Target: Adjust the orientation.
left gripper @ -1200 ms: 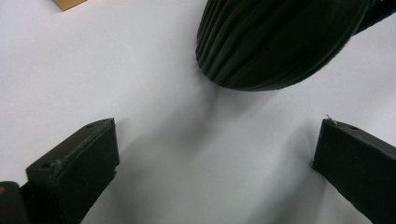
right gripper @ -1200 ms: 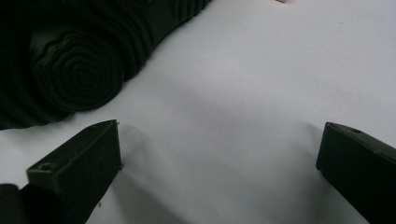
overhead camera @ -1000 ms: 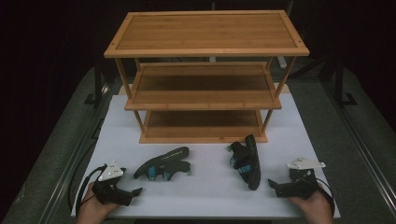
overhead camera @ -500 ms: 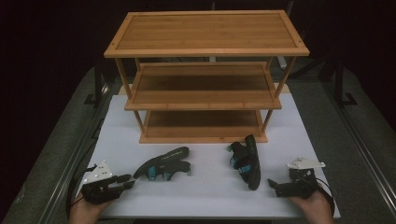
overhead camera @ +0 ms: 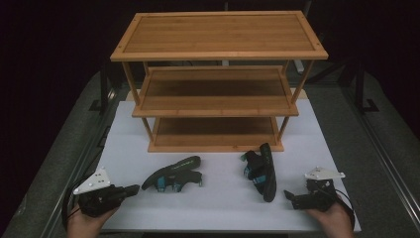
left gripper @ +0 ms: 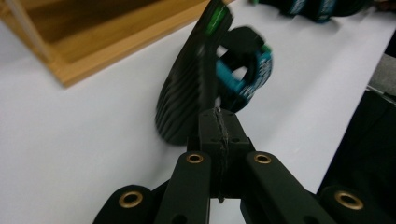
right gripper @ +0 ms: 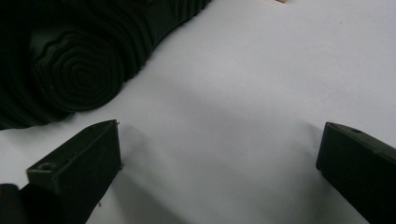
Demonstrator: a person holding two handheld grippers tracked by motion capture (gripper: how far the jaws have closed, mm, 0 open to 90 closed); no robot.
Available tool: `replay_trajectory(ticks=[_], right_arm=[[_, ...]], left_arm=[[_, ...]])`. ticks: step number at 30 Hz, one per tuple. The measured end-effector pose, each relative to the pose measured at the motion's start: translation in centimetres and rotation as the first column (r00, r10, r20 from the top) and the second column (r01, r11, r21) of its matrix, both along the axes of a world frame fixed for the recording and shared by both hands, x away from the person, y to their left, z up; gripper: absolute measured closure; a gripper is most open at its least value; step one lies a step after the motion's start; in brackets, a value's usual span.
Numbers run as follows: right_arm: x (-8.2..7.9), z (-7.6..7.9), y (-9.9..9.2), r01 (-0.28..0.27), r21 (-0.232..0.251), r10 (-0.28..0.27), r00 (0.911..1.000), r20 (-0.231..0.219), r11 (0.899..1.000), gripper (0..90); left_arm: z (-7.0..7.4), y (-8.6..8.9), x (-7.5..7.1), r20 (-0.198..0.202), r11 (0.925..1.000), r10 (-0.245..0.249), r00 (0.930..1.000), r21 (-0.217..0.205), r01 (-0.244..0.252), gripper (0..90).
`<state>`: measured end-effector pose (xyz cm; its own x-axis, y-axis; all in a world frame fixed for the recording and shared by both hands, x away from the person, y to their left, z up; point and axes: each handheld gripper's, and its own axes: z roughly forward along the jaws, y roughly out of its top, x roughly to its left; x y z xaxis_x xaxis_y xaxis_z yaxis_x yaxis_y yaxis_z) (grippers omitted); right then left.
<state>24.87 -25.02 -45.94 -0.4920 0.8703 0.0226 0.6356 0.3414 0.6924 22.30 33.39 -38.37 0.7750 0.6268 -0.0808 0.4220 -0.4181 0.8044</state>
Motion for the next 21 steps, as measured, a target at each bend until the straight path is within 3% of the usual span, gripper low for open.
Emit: replay_trajectory(ticks=[4,12,13,21], right_arm=[[0.0,0.0,0.0,0.000,0.000,0.000,1.0000,0.001,1.000,0.0],[0.0,0.0,0.0,-0.001,0.000,0.001,1.0000,0.002,1.000,0.0],[0.0,0.0,0.0,-0.001,-0.001,0.001,1.0000,0.003,1.000,0.0],[0.0,0.0,0.0,-0.001,0.000,0.001,1.0000,0.004,1.000,0.0]], left_arm=[[0.6,-0.7,0.2,0.004,0.9998,-0.020,0.9998,-0.003,0.020,90.0],[1.8,-2.9,1.8,0.027,0.9974,-0.069,0.9972,0.023,0.069,90.0],[2.2,-3.7,2.5,0.038,0.9959,-0.085,0.9957,0.033,0.084,90.0],[1.8,-5.4,4.9,0.028,0.9931,-0.104,0.9942,0.058,0.102,90.0]])
